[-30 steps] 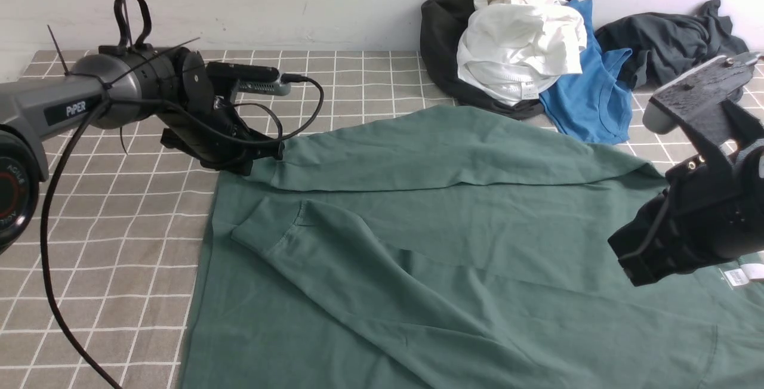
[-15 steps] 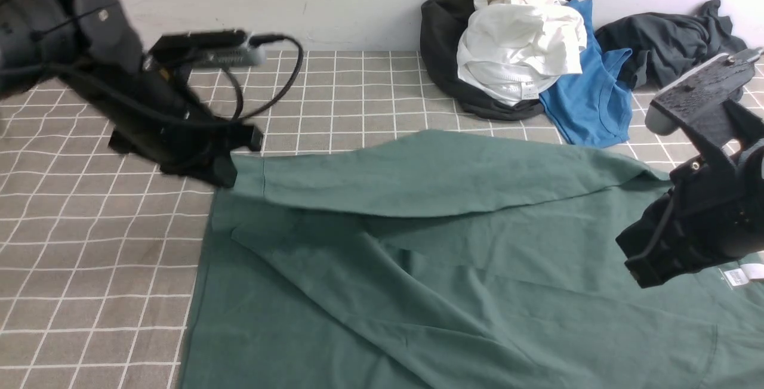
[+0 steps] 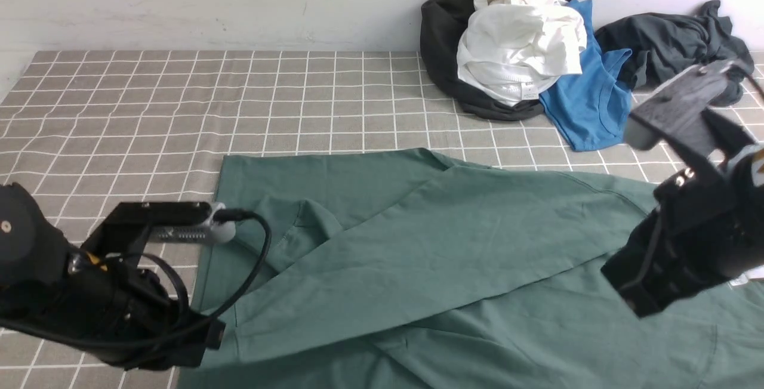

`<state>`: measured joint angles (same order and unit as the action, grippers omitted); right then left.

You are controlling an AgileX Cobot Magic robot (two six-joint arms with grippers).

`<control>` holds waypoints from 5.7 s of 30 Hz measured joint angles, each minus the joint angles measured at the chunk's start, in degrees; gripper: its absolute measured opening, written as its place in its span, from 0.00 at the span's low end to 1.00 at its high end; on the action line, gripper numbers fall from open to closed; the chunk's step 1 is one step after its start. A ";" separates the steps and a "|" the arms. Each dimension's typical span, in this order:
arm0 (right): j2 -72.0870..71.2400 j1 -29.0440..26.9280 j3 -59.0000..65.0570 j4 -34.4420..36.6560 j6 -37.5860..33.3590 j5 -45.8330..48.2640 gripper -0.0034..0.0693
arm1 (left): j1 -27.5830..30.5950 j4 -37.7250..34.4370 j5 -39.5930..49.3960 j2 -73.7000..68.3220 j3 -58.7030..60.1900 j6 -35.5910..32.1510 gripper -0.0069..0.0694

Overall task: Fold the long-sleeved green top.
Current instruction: Use the left arm to drag and drop the cuff onto the cuff closest to the left arm, then use both arms simultaneously to clamp the lower edge of the clothing fabric, then use both arms to drag the lower edge of the fabric forward and fold it over the upper edge

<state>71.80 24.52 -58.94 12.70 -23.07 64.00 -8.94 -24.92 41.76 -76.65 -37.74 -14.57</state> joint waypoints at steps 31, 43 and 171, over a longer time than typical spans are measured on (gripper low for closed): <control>-16.46 6.73 2.63 -1.32 5.95 7.73 0.03 | -42.13 23.46 7.11 -3.28 7.96 -9.89 0.81; -16.46 6.73 2.65 -1.37 5.95 7.79 0.03 | -42.18 24.92 3.10 -6.07 8.03 -9.36 0.73; 43.40 -17.35 -34.00 -7.85 -19.47 -2.95 0.05 | -2.21 31.46 24.35 -40.02 -64.39 -12.95 0.11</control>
<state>115.20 7.18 -92.94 4.84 -42.54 61.05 -11.14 6.54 66.11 -116.66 -102.14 -27.51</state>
